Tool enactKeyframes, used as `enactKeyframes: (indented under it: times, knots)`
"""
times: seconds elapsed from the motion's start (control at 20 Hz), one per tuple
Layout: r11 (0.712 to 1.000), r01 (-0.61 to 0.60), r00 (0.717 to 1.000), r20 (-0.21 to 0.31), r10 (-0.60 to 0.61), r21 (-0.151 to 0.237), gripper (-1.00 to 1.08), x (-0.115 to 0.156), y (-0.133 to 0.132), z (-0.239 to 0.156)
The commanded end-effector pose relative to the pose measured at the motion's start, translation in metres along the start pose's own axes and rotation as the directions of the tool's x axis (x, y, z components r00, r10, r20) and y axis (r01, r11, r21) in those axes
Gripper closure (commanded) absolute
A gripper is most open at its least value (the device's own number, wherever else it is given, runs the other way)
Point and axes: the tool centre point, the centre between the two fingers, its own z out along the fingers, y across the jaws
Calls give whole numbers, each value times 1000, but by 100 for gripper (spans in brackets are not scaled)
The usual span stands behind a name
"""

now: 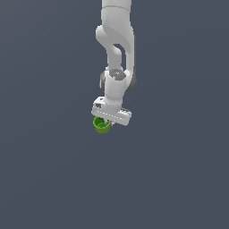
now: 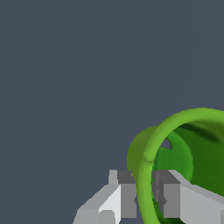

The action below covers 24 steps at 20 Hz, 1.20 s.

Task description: Pick up the object and move it to a goal position.

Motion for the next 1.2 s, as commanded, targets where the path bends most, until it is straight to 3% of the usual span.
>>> enactKeyframes:
  times: [0.0,0.55,1.15]
  knots:
    - [1000,-1,1000,0,1,0,108,0,1,0]
    - [1000,0,1000,0,0,1,108,9,-7,-2]
    - [1000,-1,1000,1,1,2,108,59,-47,-13]
